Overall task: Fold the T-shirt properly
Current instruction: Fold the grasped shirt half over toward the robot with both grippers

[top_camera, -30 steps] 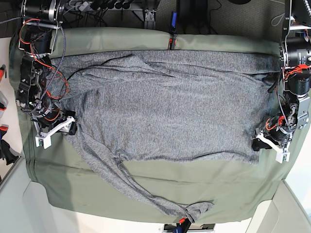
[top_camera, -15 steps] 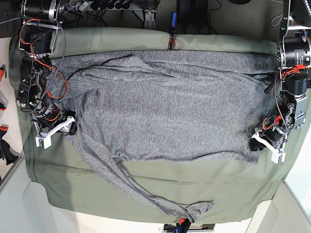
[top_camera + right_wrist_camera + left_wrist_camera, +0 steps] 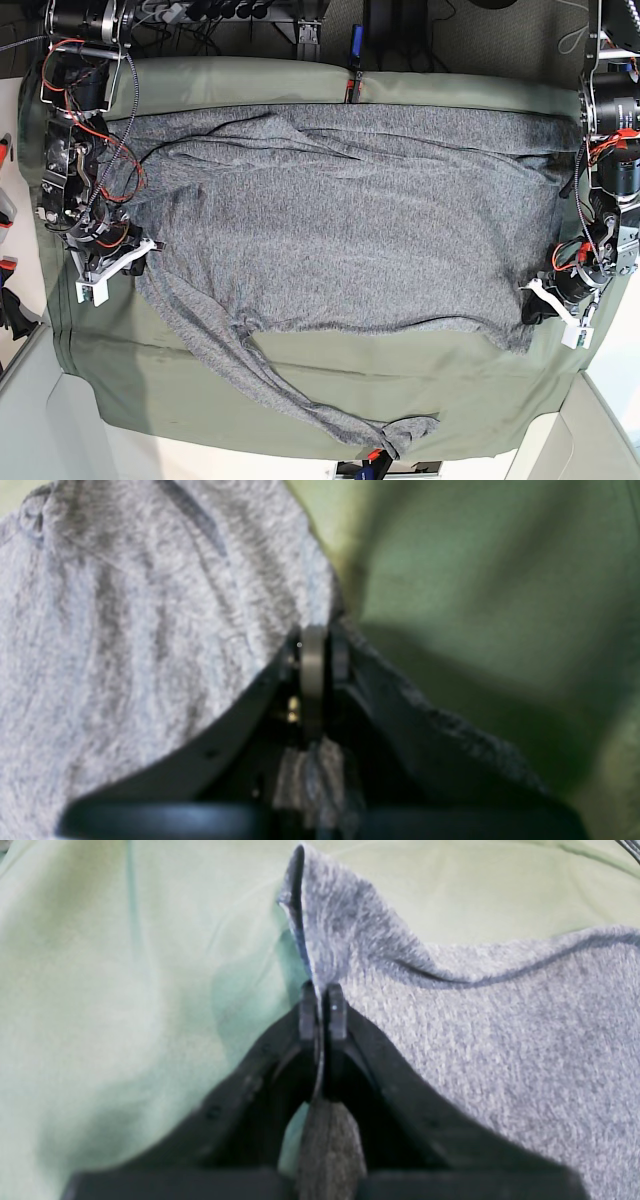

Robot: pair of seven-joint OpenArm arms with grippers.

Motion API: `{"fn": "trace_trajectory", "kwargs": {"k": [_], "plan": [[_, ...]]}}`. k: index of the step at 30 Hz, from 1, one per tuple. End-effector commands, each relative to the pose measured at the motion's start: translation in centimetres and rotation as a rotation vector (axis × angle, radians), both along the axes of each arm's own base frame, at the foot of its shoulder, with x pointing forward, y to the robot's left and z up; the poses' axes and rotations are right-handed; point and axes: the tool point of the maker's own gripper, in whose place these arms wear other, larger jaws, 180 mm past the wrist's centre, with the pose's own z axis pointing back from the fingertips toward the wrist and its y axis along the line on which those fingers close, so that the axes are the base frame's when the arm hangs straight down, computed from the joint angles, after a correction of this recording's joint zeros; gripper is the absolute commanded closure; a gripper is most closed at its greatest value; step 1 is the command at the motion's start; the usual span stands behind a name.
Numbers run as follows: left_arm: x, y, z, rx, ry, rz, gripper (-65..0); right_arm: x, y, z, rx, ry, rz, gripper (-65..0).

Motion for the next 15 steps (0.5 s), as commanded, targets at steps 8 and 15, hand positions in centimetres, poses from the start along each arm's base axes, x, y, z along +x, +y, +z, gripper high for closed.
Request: {"fn": "trace_trajectory", "kwargs": {"k": [8,15], "plan": [[0.4,1.6,4.8,0.069,-0.149,-0.043,0.0,0.8,-0.8,4.8,-0.041,-0.122,0.009,0.0],[-2.6,0.2,6.3,0.189,-0.195,-0.173,0.0,-0.7,-0.6,5.1,-0.067,-0.135,0.025,0.0]]}}
